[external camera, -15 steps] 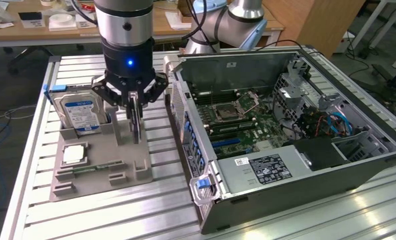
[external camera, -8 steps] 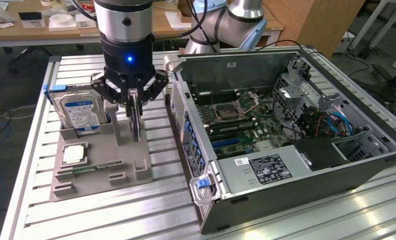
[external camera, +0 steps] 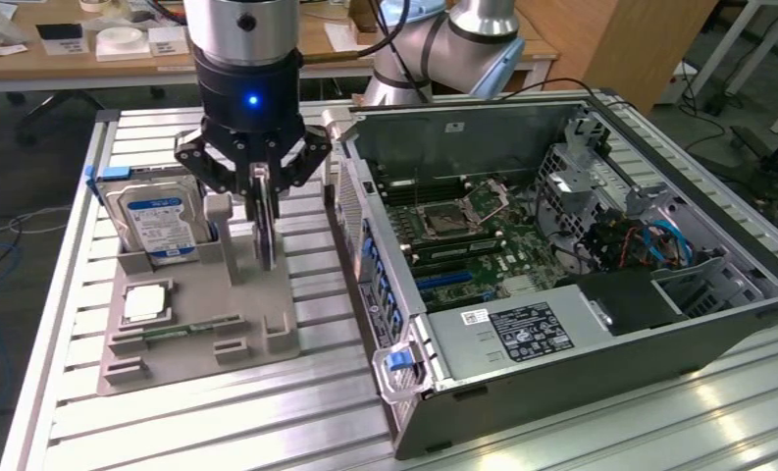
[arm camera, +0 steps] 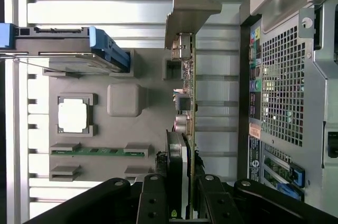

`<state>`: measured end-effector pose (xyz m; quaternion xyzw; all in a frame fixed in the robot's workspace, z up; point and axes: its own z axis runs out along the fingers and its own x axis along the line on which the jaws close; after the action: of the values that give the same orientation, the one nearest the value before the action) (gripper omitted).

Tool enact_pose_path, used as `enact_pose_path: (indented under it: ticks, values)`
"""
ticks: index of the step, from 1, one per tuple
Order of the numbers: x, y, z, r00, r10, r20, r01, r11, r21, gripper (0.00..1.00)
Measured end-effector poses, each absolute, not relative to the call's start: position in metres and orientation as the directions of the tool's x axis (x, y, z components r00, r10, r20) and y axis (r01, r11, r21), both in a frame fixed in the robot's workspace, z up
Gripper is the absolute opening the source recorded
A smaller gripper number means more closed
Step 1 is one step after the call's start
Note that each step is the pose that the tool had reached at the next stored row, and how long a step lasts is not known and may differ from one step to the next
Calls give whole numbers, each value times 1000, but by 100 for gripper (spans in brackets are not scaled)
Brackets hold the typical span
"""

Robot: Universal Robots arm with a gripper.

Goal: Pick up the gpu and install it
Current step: 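Pick up the gpu and move the gpu toward the slot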

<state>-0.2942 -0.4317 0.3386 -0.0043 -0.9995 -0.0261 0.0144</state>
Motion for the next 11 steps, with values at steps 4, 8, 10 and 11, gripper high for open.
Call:
enact_pose_path:
  ticks: [4,8,10,11]
  values:
    - [-294,-432,343,-1000,8,29,9,999,52,28]
    - [-294,-432,351,-1000,8,29,9,999,52,28]
    - [-294,-432,354,-1000,8,29,9,999,52,28]
    - [-294,-432,356,-1000,8,29,9,999,52,28]
